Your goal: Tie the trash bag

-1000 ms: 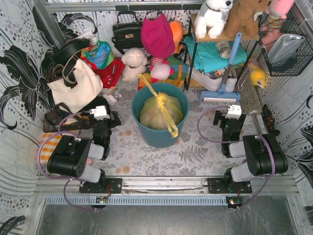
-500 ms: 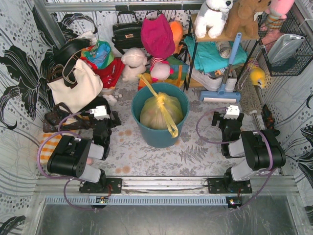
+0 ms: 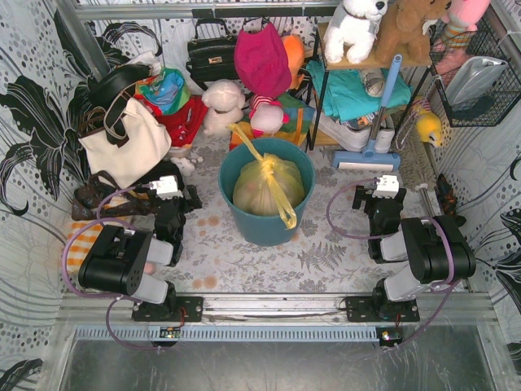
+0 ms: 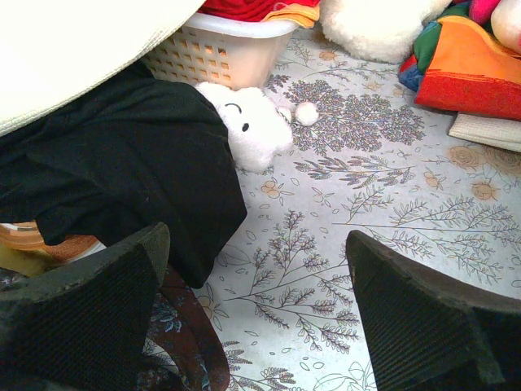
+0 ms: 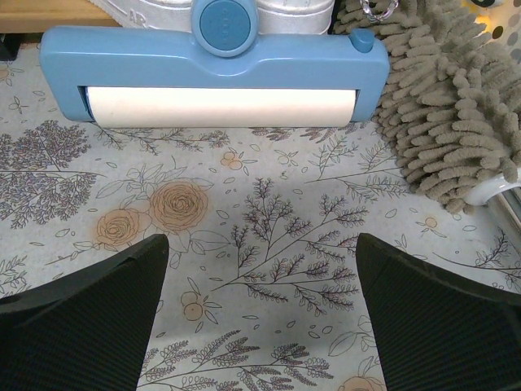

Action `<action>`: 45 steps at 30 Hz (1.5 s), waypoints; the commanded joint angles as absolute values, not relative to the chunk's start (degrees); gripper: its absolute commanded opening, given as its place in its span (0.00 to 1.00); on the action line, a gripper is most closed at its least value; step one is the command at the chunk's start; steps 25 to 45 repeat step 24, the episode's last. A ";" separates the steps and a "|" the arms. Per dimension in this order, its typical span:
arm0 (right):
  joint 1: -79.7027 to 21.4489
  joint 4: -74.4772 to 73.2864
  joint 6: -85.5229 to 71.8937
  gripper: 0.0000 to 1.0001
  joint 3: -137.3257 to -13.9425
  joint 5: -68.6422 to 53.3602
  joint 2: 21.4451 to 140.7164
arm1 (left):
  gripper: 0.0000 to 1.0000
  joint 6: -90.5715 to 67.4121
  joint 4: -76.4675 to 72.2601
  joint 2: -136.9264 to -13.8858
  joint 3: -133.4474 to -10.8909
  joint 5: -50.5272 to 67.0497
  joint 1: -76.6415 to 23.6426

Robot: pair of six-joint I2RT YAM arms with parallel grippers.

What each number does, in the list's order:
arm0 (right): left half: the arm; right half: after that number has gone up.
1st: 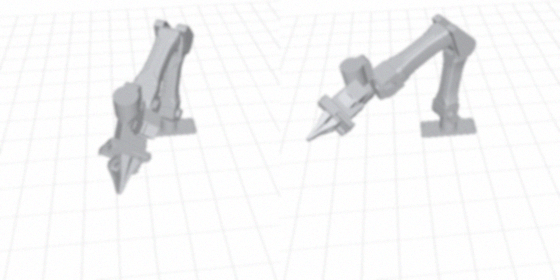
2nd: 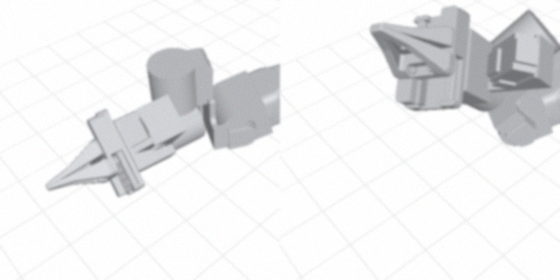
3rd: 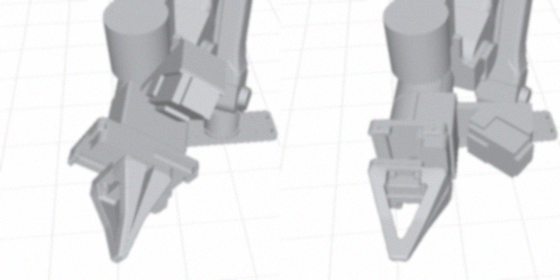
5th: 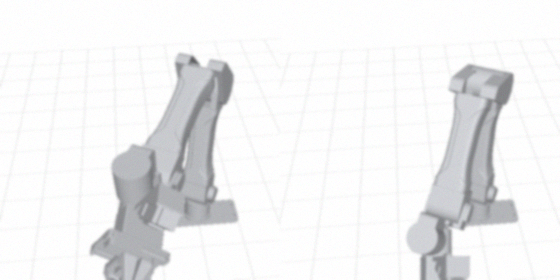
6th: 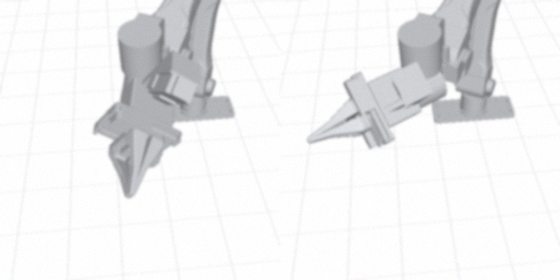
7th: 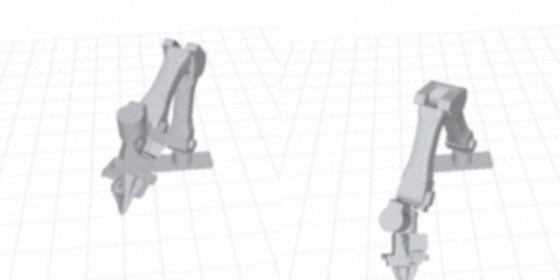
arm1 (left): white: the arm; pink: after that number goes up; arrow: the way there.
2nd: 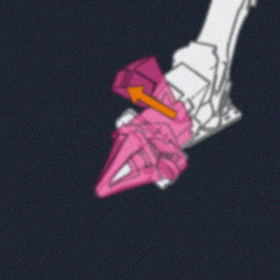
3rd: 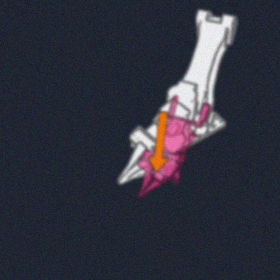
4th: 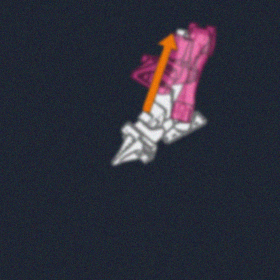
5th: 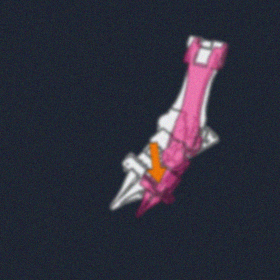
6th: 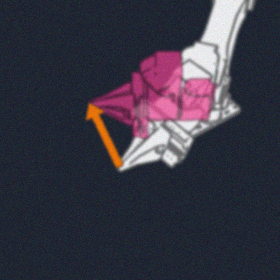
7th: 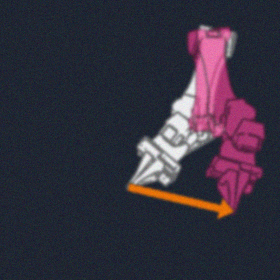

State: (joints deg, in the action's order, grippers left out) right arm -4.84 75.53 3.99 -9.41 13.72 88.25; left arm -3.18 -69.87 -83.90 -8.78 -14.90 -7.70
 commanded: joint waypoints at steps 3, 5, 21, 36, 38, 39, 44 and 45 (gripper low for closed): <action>-4.31 78.35 4.11 0.97 -9.74 14.24 88.60 | 0.98 -3.49 -73.50 -84.11 -10.04 -14.85 -7.38; -4.31 78.34 4.17 0.97 -9.75 14.22 88.59 | 0.98 -3.51 -73.49 -84.08 -9.98 -14.89 -7.37; -4.31 77.45 3.65 0.97 -10.08 13.95 88.59 | 0.98 -3.36 -72.82 -84.36 -10.54 -14.71 -7.38; -4.31 77.50 3.69 0.97 -10.02 13.95 88.59 | 0.98 -3.49 -73.33 -84.02 -10.11 -14.85 -7.38; -4.31 77.50 3.69 0.97 -10.02 13.95 88.59 | 0.98 -3.49 -73.33 -84.02 -10.11 -14.85 -7.38; -4.31 77.50 3.69 0.97 -10.02 13.95 88.59 | 0.98 -3.49 -73.33 -84.02 -10.11 -14.85 -7.38; -4.31 77.50 3.69 0.97 -10.02 13.95 88.59 | 0.98 -3.49 -73.33 -84.02 -10.11 -14.85 -7.38; -4.31 77.50 3.69 0.97 -10.02 13.95 88.59 | 0.98 -3.49 -73.33 -84.02 -10.11 -14.85 -7.38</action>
